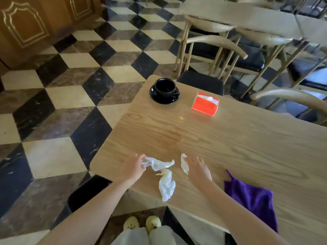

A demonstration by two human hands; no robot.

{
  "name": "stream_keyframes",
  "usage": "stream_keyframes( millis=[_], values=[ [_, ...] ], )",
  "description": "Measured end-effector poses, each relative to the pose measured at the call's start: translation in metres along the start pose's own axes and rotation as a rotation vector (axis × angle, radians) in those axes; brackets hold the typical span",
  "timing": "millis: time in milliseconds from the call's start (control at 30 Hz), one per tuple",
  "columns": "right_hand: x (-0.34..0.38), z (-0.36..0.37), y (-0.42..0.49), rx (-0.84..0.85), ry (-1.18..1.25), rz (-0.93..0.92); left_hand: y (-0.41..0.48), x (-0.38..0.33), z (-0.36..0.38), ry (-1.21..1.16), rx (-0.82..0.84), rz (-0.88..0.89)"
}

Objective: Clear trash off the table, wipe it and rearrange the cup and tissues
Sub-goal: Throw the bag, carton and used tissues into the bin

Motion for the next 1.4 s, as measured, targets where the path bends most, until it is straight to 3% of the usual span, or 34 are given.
stream_keyframes(
  millis=[167,267,400,500,733,867,1000,1100,1333,1400],
  values=[
    [0.008,-0.010,-0.009,-0.134,0.300,0.048,0.001,0.007,0.007,-0.340,0.053,-0.186],
    [0.026,-0.014,-0.022,-0.151,0.378,-0.098,-0.010,-0.004,0.002,-0.449,0.043,-0.254],
    [0.051,0.007,-0.037,-0.002,0.119,-0.280,-0.025,-0.016,-0.006,-0.472,0.025,-0.244],
    [0.056,0.017,-0.037,-0.061,0.048,-0.296,-0.033,-0.021,-0.013,-0.528,0.027,-0.224],
    [0.032,-0.018,-0.015,-0.193,0.483,-0.075,-0.038,-0.025,-0.023,-0.634,0.004,-0.258],
    [0.039,-0.053,-0.006,-0.257,0.767,-0.145,-0.042,-0.036,-0.031,-0.818,-0.013,-0.183],
    [0.063,-0.067,-0.001,-0.124,0.842,-0.263,-0.052,-0.055,-0.051,-0.882,-0.022,-0.060],
    [0.078,-0.070,-0.002,0.054,1.037,-0.344,-0.060,-0.062,-0.069,-0.862,-0.077,-0.006],
    [0.123,-0.086,-0.001,0.461,1.215,-0.466,-0.081,-0.052,-0.115,-0.651,-0.233,0.069],
    [0.142,-0.094,0.002,0.484,1.194,-0.450,-0.090,-0.041,-0.130,-0.642,-0.253,0.046]
  ],
)
Point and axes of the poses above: each hand's wrist, its own y-axis towards the middle knuckle, its own z-axis out of the palm, x = y × z, the point moved 4 cm from there along y, towards the middle knuckle, and after that the axes turned 11 degrees about -y, right-handed, at the moved point
